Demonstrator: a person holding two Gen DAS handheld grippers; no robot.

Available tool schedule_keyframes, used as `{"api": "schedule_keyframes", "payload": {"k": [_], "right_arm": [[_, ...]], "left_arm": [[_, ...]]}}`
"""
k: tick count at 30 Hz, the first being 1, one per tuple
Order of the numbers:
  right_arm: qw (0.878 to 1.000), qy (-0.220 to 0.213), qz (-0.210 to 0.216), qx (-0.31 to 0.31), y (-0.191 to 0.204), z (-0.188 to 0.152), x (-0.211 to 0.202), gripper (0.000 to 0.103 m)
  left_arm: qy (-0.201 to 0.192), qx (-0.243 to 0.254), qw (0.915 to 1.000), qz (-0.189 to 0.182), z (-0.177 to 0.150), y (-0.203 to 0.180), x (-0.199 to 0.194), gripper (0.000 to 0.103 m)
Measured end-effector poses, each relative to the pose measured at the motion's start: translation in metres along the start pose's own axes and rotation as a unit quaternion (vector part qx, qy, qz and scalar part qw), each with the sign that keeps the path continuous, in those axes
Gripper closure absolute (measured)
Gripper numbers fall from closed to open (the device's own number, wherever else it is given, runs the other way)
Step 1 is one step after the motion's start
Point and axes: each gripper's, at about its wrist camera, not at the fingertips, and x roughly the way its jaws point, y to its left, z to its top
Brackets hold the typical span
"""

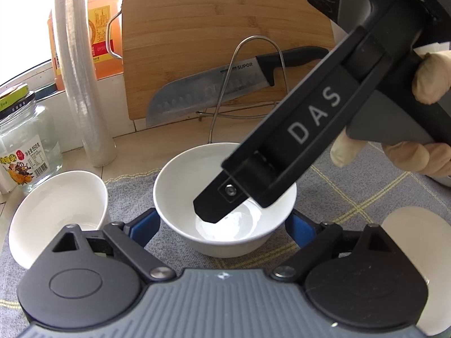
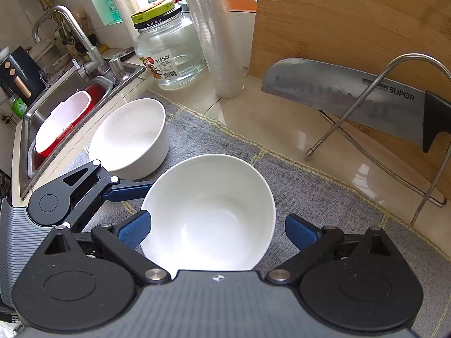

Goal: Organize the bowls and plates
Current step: 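Lift the bowl with the right gripper and carry it toward the other white bowl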

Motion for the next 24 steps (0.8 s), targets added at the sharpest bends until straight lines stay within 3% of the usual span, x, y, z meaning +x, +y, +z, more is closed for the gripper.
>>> {"api": "schedule_keyframes", "payload": {"k": [24], "right_arm": [[1.0, 0.002, 0.011, 0.0, 0.004, 0.0017, 0.0011, 0.007]], "left_arm": [[0.002, -0.002, 0.9999, -0.012, 0.0024, 0.0037, 0.0041, 0.01]]}}
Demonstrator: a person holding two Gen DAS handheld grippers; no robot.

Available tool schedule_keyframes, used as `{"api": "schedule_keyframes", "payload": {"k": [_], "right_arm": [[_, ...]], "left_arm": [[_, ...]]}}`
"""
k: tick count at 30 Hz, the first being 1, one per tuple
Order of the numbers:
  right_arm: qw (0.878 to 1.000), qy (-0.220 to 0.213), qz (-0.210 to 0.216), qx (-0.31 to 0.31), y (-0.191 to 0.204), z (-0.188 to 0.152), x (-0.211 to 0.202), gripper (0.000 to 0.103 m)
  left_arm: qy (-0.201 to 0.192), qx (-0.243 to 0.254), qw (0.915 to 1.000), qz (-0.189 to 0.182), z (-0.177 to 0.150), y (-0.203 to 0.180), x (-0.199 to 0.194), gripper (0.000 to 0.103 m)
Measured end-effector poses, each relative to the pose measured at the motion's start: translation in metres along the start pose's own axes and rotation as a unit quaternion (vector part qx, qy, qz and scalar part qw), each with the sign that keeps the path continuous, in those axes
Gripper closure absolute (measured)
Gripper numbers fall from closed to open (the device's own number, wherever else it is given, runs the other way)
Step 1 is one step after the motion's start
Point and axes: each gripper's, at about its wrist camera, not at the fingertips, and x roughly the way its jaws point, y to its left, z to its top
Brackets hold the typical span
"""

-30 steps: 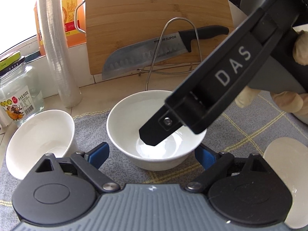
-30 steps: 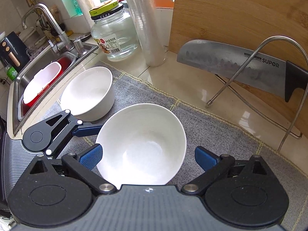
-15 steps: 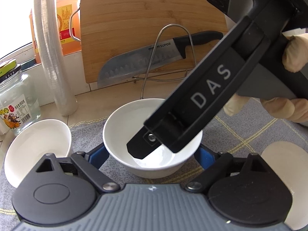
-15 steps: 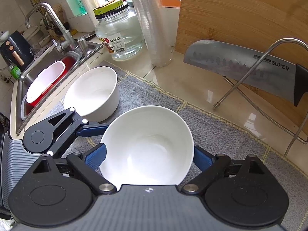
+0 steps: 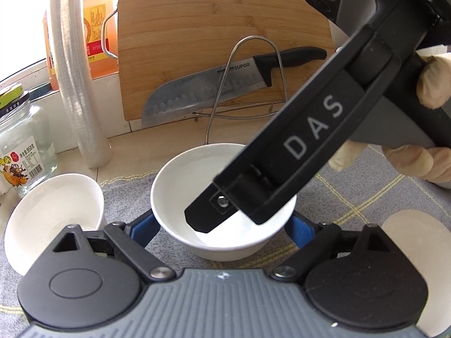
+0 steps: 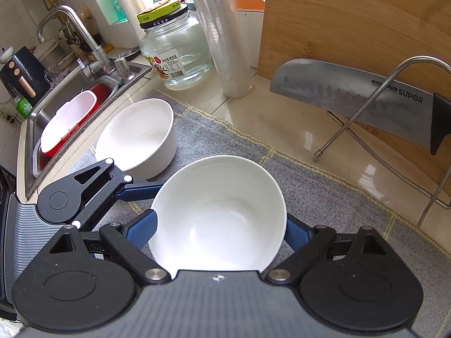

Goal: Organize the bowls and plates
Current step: 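Lift the bowl with the right gripper and carry it toward the other white bowl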

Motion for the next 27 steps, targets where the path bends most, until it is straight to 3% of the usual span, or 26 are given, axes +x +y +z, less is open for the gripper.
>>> {"api": "schedule_keyframes", "payload": {"k": [27], "right_arm": [[1.0, -0.019, -0.011, 0.001, 0.015, -0.01, -0.04, 0.007]], "left_arm": [[-0.008, 0.011, 0.9999, -0.009, 0.011, -0.016, -0.024, 0.01]]}}
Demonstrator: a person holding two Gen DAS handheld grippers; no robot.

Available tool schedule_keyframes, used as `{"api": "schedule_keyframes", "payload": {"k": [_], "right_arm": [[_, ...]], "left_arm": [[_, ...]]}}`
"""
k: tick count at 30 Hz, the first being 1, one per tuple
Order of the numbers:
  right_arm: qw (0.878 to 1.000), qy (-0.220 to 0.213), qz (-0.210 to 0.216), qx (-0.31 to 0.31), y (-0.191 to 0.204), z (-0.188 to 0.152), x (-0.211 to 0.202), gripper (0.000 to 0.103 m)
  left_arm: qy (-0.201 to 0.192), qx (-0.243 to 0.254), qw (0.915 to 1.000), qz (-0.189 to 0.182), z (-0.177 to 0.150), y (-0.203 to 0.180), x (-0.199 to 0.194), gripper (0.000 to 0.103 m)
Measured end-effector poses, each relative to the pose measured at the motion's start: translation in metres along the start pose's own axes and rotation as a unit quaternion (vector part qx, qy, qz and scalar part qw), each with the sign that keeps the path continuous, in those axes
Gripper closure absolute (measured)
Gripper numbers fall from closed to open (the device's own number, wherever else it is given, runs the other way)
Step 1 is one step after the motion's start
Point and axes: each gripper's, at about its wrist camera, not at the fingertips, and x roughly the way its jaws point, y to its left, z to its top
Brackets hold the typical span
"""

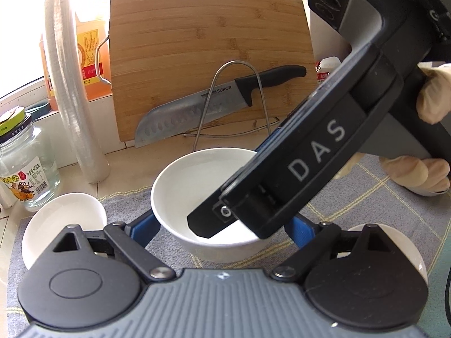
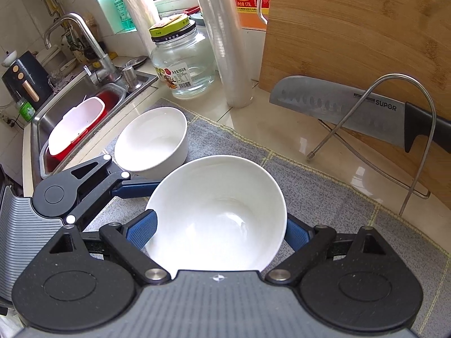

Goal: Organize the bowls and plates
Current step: 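Lift the bowl with the right gripper and carry it toward the other white bowl, then lower the held bowl into the other white bowl and open the right gripper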

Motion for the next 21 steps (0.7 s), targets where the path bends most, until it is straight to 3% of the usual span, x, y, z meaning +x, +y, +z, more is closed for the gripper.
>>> {"api": "schedule_keyframes", "payload": {"k": [21], "right_arm": [[0.999, -0.038, -0.02, 0.004, 0.019, -0.029, -0.05, 0.007]], "left_arm": [[-0.02, 0.03, 0.9993, -0.01, 0.008, -0.027, -0.044, 0.01]]}}
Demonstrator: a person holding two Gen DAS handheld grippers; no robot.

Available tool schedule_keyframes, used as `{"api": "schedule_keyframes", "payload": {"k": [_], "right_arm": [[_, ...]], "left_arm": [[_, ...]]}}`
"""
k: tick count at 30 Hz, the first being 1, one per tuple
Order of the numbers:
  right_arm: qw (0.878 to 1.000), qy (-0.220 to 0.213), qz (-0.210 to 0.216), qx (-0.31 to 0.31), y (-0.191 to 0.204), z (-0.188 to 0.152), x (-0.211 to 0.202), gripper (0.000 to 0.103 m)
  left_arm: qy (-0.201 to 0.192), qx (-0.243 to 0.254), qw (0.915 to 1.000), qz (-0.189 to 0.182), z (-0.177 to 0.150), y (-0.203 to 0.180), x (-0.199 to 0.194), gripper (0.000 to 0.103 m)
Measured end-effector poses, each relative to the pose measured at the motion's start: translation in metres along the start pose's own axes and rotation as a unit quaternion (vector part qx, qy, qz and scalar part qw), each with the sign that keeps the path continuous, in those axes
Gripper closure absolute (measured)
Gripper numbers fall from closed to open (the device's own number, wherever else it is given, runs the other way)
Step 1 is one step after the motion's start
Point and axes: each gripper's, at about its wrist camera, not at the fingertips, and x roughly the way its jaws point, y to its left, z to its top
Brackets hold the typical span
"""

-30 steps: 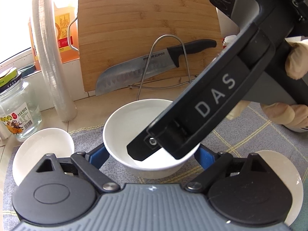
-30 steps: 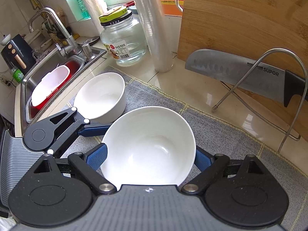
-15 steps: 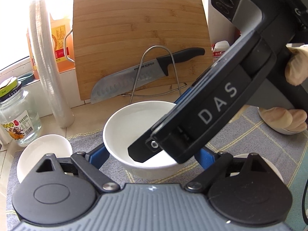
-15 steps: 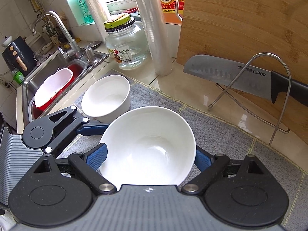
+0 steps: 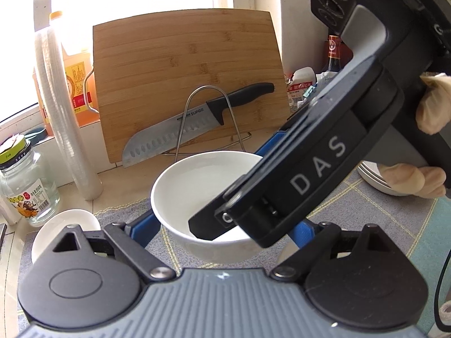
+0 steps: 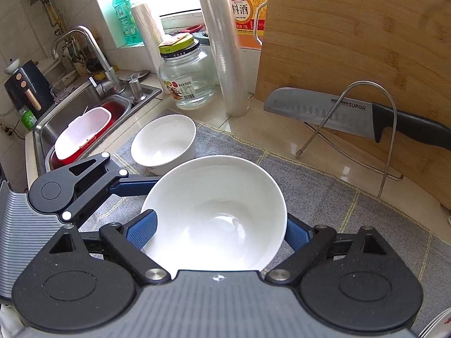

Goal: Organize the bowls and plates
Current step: 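Lower the held bowl into the other white bowl and open the right gripper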

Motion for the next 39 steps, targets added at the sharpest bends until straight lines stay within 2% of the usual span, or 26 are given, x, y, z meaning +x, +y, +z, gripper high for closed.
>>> {"api": "schedule_keyframes", "payload": {"k": [9, 16, 39], "right_arm": [[1.0, -0.017, -0.014, 0.009, 0.009, -0.024, -0.031, 0.007], [1.0, -0.015, -0.023, 0.014, 0.016, -0.043, -0.043, 0.007], [0.998, 0.016, -0.033, 0.049, 0.011, -0.097, -0.045, 0.006]], "left_arm": [[-0.009, 0.022, 0.9996, -0.012, -0.001, -0.024, -0.024, 0.01], [-0.006, 0.026, 0.9994, -0.024, -0.009, -0.041, -0.034, 0.01], [0.037, 0.041, 0.9968, -0.058, -0.033, -0.078, -0.03, 0.01]]}}
